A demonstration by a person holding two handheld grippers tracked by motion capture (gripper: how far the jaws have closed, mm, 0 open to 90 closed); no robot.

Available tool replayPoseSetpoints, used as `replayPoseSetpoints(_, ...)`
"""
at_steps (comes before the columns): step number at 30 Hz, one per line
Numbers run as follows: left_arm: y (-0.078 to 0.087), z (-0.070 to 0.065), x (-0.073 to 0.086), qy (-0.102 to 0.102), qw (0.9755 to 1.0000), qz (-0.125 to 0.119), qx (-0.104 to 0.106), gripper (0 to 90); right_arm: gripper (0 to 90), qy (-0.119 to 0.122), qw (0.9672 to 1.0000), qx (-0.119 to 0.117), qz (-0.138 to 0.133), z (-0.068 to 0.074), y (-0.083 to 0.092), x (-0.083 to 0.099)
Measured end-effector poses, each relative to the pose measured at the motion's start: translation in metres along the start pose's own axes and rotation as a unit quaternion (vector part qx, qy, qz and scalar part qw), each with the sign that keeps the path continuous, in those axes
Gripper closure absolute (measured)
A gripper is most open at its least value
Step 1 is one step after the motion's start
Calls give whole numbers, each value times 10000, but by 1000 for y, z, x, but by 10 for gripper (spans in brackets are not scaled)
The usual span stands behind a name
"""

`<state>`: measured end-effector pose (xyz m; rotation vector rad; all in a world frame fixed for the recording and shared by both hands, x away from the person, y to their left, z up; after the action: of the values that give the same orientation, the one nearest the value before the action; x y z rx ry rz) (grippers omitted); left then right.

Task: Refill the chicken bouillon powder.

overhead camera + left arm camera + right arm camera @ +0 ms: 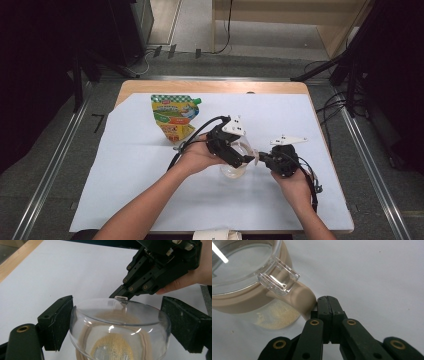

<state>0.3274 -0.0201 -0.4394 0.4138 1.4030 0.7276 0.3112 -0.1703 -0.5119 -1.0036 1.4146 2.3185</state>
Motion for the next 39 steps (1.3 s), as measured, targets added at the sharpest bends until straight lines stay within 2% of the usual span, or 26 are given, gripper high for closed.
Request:
replayPoseSetpoints(9, -2, 1, -5, 74, 9999, -85, -4, 138, 900, -25, 10000, -17, -11, -1, 0, 0)
replayPoseSetpoints(11, -2, 2, -7, 108, 9998, -150, 38, 138, 900, -19, 10000, -17, -24, -1, 0, 0)
replayPoseSetpoints(14, 0, 4, -12, 262, 9989, -340, 209, 141, 900, -13, 10000, -74, -29, 0, 1, 0)
replayPoseSetpoints(19, -1, 4, -18, 232, 9987, -367, 260, 145, 900, 33, 9999, -104, -50, 4, 1, 0)
replayPoseSetpoints(24, -6, 3, -27, 137, 9989, -346, 284, 145, 900, -87, 9997, -210, -52, 3, 1, 0)
replayPoseSetpoints(27, -10, 3, -32, 189, 9982, -424, 373, 147, 900, -99, 9996, -245, -56, 2, 1, 0)
replayPoseSetpoints(28, -14, 4, -34, 217, 9977, -436, 482, 147, 900, -111, 9996, -255, -64, 2, 1, 0)
replayPoseSetpoints(31, -19, 5, -38, 195, 9976, -402, 526, 147, 896, -245, 9992, -300, -9, 1, 2, 0)
replayPoseSetpoints(34, -23, 4, -40, 171, 9977, -375, 534, 146, 898, -282, 9991, -307, -93, -1, 4, -1)
replayPoseSetpoints(35, -25, 4, -41, 173, 9975, -400, 565, 146, 898, -282, 9991, -307, -93, -1, 4, -1)
replayPoseSetpoints(36, -27, 5, -42, 263, 9961, -463, 699, 145, 899, -310, 9989, -326, -102, -2, 5, -1)
replayPoseSetpoints(39, -29, 6, -41, 354, 9949, -498, 808, 144, 899, -334, 9987, -370, -70, -1, 5, 0)
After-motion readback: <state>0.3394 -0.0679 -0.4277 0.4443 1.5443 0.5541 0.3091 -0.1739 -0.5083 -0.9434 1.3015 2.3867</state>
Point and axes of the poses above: each handheld gripper's, and its own axes: y roughly backward along the jaws, x roughly out of its underside, z roughly to its left, the point moved 5 cm from there along -y, roughly forward along the jaws, and after that the axes turned 10 degrees about -y, right-handed, at the moved point
